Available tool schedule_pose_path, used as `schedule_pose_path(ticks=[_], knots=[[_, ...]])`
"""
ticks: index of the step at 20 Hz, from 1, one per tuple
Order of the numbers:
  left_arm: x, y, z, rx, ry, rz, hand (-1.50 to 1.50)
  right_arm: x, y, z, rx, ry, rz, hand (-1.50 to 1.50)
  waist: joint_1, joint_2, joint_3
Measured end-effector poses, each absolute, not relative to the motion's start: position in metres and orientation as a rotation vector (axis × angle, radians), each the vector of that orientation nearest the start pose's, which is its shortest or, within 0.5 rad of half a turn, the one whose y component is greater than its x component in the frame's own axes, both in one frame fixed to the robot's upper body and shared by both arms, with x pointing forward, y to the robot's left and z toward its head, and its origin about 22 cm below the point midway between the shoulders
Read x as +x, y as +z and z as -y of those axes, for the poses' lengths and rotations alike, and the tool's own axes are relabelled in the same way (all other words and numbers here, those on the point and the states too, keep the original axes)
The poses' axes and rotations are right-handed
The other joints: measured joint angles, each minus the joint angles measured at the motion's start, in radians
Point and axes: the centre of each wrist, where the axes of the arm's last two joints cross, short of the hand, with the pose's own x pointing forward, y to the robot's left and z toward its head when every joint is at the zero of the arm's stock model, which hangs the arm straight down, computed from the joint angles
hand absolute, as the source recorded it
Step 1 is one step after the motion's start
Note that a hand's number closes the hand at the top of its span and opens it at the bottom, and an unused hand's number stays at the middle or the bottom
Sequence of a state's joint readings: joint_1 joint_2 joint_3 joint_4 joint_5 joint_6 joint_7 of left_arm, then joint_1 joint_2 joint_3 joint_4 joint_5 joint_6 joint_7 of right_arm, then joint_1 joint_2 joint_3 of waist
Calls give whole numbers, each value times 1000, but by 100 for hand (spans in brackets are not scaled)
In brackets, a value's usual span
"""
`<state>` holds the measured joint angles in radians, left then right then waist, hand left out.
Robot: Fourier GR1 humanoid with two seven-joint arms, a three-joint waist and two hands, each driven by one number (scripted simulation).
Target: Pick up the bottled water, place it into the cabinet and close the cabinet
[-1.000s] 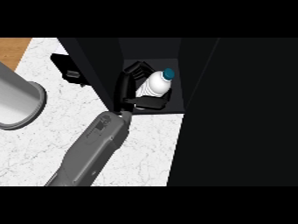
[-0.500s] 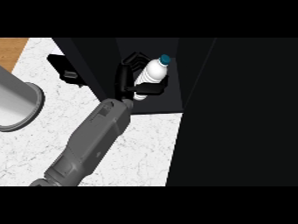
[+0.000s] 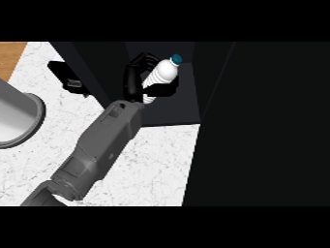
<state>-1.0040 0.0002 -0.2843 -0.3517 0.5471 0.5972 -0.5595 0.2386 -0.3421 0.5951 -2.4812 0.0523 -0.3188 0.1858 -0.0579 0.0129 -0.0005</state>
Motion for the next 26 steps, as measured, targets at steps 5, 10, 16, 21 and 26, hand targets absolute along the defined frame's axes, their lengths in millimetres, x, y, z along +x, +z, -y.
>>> schedule_pose_path(ticks=[5, 10, 16, 21, 26], knots=[[418, 20, -92, 311, 28, 1773, 150, 107, 152, 180, 232, 215, 1957, -150, -6, 3, 0], [421, 19, -96, 361, -22, 1771, -150, 106, 151, 183, 227, 224, 1959, -150, -13, 7, 0], [424, 20, -101, 357, -11, 1777, -150, 106, 150, 187, 228, 245, 1964, -150, -20, 10, 0], [426, 22, -104, 313, 8, 1777, -150, 107, 149, 187, 235, 246, 1967, -150, -17, 12, -1], [429, 29, -100, 299, -11, 1803, -150, 108, 151, 187, 236, 238, 1973, -150, -18, 13, -1]])
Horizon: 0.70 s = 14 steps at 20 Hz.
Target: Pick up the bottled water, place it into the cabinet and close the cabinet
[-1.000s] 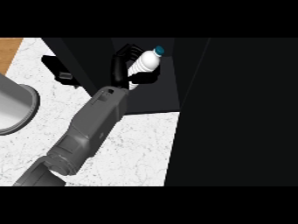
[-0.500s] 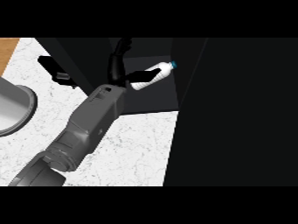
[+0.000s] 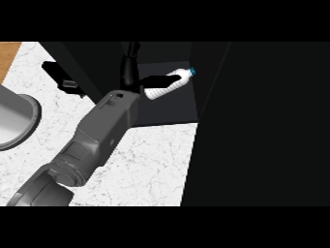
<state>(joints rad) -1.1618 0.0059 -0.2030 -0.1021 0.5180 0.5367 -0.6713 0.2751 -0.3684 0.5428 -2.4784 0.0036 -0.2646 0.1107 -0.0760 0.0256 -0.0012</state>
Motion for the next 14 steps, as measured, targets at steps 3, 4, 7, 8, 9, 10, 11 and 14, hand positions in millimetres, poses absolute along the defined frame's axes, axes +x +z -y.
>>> schedule_pose_path(ticks=[3, 4, 7, 8, 9, 10, 11, 14], knots=[[430, 31, -99, 268, -29, 1816, -150, 108, 151, 188, 237, 241, 1972, -150, 1, -2, 0], [429, 31, -98, 251, -25, 1827, -150, 108, 151, 188, 237, 242, 1971, -150, -2, -2, 0], [431, 36, -95, 144, -20, 1867, -150, 111, 151, 190, 224, 242, 1978, -150, 1, -3, 0], [432, 40, -93, 97, -23, 1879, -150, 110, 151, 189, 227, 243, 1978, -150, 3, -4, 0], [432, 41, -92, 53, -23, 1888, -150, 110, 151, 189, 231, 244, 1977, -150, 2, -4, 0], [432, 42, -90, 7, -25, 1891, -150, 110, 152, 191, 224, 245, 1976, -150, 3, -6, 0], [433, 45, -88, -34, -27, 1898, -150, 110, 151, 192, 217, 244, 1974, -150, 7, -8, 0], [430, 44, -86, -124, -23, 1899, -150, 108, 150, 192, 217, 240, 1963, -150, 13, -13, 1]])
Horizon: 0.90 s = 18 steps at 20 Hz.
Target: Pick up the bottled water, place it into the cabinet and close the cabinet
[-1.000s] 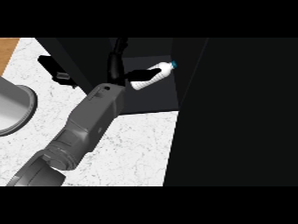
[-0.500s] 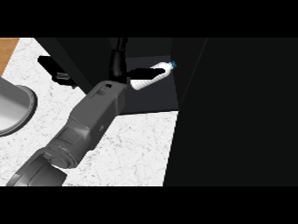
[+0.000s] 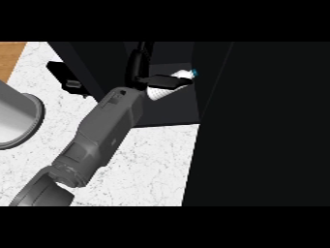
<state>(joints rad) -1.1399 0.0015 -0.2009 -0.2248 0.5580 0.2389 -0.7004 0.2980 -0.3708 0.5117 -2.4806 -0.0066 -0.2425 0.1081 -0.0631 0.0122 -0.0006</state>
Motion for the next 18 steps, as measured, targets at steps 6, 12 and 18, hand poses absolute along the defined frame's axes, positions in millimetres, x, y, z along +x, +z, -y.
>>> schedule_pose_path(ticks=[6, 12, 18], knots=[[421, 43, -81, -272, 12, 1886, -150, 108, 150, 191, 213, 234, 1952, -150, 28, -11, 0], [398, 34, -75, -354, 33, 1864, 150, 105, 149, 190, 206, 229, 1930, -150, 57, -21, 0], [363, 23, -83, -392, 41, 1831, 150, 106, 151, 191, 193, 301, 1924, 150, 78, -26, 0]])
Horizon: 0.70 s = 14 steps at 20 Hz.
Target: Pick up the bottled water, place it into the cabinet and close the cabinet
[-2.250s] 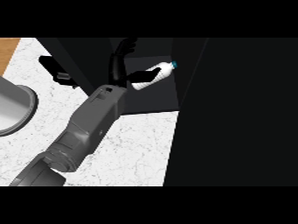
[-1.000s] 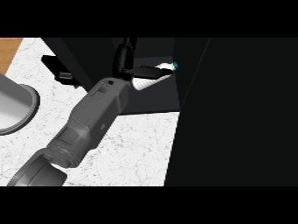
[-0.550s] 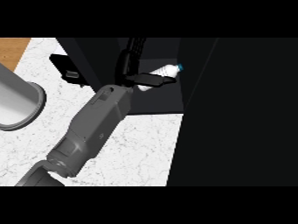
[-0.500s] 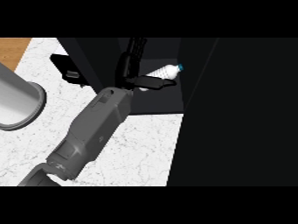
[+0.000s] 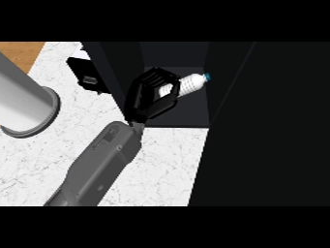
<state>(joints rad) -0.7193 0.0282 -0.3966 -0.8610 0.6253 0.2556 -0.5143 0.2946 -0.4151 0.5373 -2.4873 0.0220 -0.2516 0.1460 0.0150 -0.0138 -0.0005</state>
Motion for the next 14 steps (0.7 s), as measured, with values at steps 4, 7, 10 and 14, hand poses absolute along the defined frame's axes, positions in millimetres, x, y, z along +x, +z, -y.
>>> schedule_pose_path(ticks=[4, 7, 10, 14], knots=[[338, 11, -101, -385, 33, 1824, 150, 107, 152, 188, 222, 428, 1872, 150, 11, 0, 0], [315, 7, -119, -383, 36, 1817, 150, 105, 152, 182, 269, 498, 1825, 150, 12, 0, 0], [292, 7, -141, -374, 48, 1828, 150, 105, 155, 175, 306, 548, 1780, 150, 10, 3, 0], [263, 9, -170, -348, 57, 1835, 150, 105, 159, 161, 370, 542, 1736, 150, 7, 6, -1]])
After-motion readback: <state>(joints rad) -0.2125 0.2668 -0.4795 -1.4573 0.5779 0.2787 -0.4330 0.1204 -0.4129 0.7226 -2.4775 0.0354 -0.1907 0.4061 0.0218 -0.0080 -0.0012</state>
